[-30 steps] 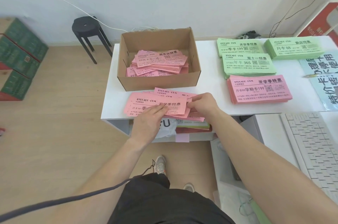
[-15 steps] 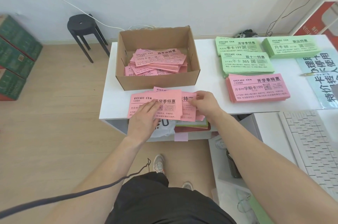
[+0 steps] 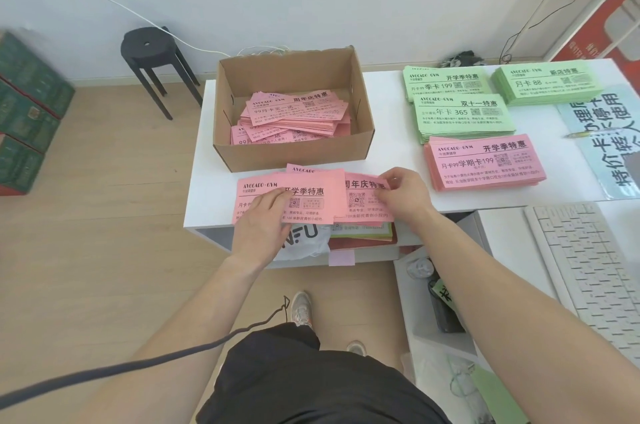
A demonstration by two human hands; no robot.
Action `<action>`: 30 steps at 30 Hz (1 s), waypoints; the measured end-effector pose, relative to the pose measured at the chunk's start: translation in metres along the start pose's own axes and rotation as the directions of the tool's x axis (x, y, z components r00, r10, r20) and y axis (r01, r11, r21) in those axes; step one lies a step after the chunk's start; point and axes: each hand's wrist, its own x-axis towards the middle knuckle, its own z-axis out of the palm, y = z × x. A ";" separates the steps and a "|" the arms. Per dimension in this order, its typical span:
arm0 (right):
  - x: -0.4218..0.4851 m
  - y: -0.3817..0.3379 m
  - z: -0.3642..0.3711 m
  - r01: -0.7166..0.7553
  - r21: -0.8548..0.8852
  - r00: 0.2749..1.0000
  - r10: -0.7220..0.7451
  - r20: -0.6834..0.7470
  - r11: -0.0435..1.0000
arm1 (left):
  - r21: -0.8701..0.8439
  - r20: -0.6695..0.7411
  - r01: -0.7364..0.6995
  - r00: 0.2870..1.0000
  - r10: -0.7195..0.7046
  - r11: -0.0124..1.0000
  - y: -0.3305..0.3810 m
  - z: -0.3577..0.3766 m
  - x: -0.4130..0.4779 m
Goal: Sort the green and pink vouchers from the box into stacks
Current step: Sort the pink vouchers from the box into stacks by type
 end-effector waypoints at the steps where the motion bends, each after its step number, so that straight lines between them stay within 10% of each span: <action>1: 0.000 0.001 -0.001 0.003 0.030 1.000 -0.002 -0.024 1.000 | 0.014 0.003 0.000 1.000 0.000 1.000 0.001 0.000 0.001; 14: 0.007 0.010 0.000 -0.067 0.213 0.997 0.073 -0.020 0.975 | -0.072 0.003 -0.001 1.000 0.001 0.997 -0.006 -0.007 0.003; 23: -0.002 -0.016 0.024 0.091 -0.316 0.952 -0.176 -0.252 0.944 | -0.096 -0.024 0.100 0.994 -0.103 0.990 0.008 -0.017 0.007; 30: -0.001 -0.029 0.044 0.043 -0.365 0.999 -0.028 0.046 0.930 | -0.161 -0.029 0.203 0.977 -0.210 0.966 0.004 -0.020 0.010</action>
